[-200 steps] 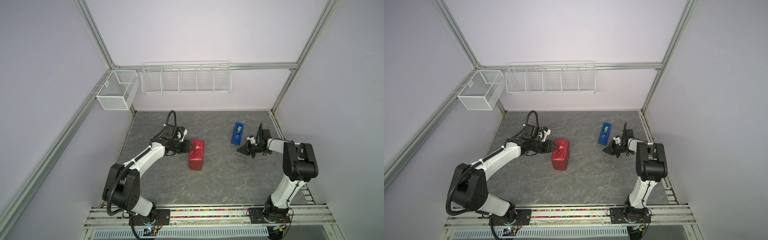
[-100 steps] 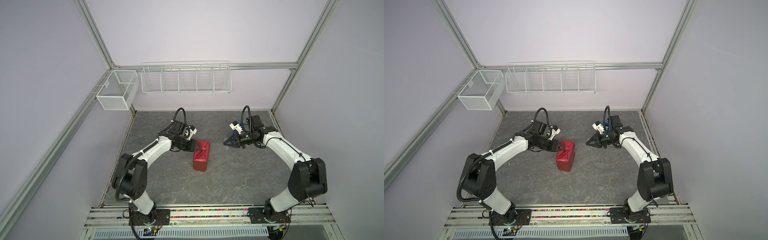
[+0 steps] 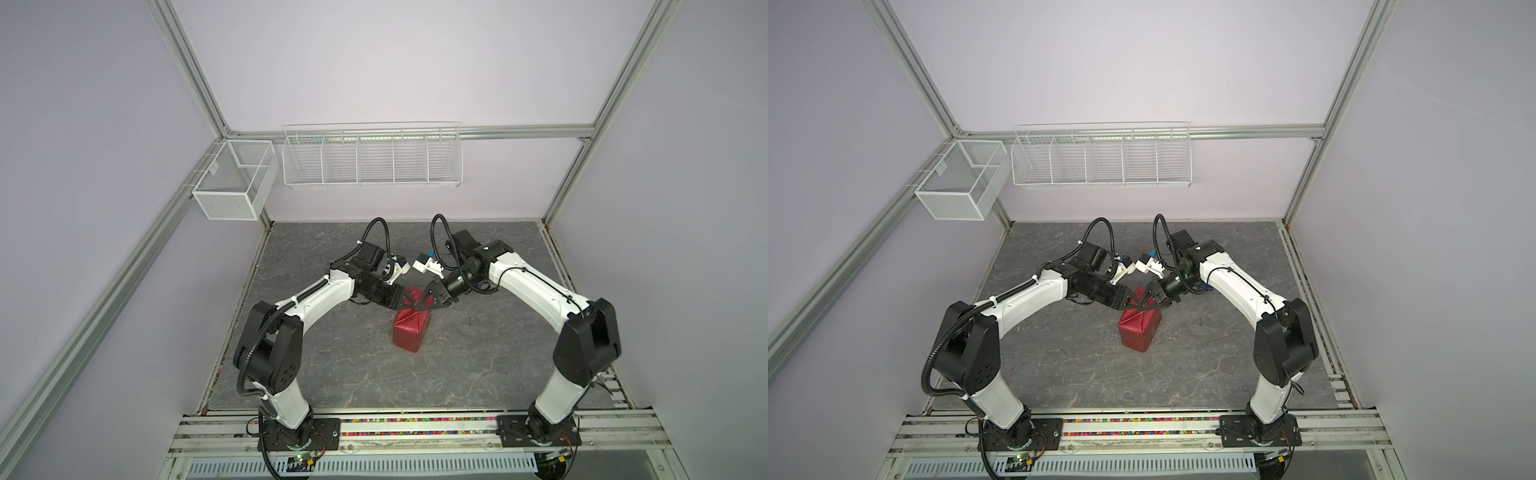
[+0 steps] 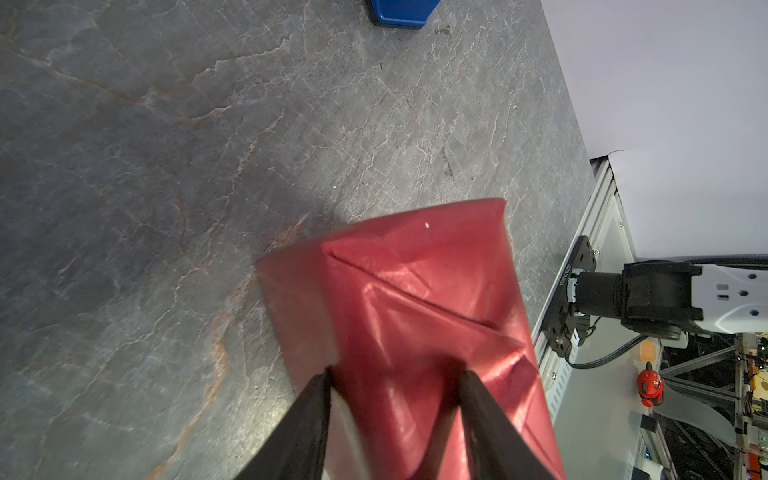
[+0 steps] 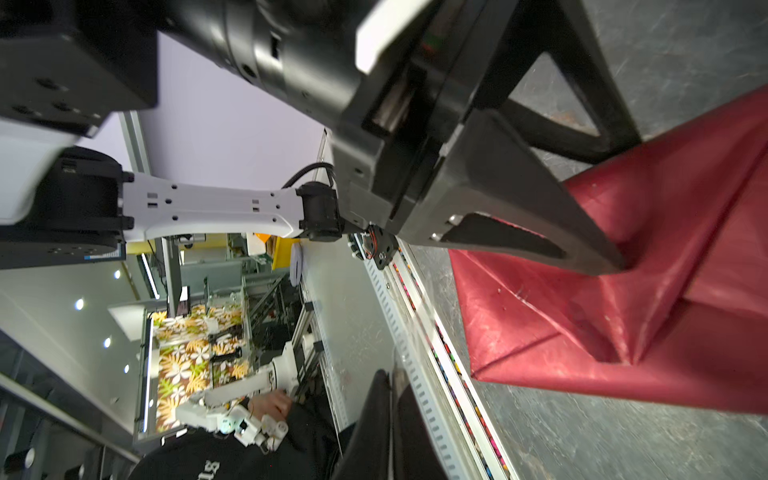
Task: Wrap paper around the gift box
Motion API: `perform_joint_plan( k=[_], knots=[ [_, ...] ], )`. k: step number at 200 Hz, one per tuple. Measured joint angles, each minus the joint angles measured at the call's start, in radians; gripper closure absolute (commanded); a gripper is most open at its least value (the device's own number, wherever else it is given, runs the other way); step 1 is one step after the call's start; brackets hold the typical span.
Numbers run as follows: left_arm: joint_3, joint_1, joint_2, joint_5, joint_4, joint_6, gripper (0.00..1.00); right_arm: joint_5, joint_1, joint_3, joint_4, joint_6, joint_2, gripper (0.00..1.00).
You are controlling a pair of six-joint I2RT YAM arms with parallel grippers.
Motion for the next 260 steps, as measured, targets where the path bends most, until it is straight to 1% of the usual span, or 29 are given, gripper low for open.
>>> perform_joint_plan(
  k=[36,64,89,125,214,239,260],
  knots=[
    [0.0,0.0,0.0,0.002,-0.003,0.013,0.5,-0.008,0.0,0.09,-0.105,-0.117,0.124,0.9],
    [0.001,0.0,0.0,0.001,-0.004,0.018,0.5,-0.008,-0.009,0.132,-0.156,-0.172,0.196,0.9],
    [0.001,0.002,0.0,0.002,-0.008,0.018,0.5,-0.008,-0.028,0.151,-0.193,-0.199,0.232,0.91],
    [0.002,0.002,0.0,0.002,-0.008,0.022,0.5,-0.007,-0.059,0.162,-0.207,-0.208,0.267,0.91],
    [0.006,0.002,0.0,-0.002,-0.015,0.026,0.49,0.013,-0.06,0.167,-0.224,-0.194,0.29,0.91],
    [0.013,0.0,-0.007,-0.023,-0.035,0.025,0.48,0.006,-0.06,0.151,-0.219,-0.165,0.29,0.91],
    [0.021,0.001,-0.03,-0.064,-0.066,0.021,0.47,0.0,-0.062,0.148,-0.217,-0.151,0.292,0.92]
  ],
)
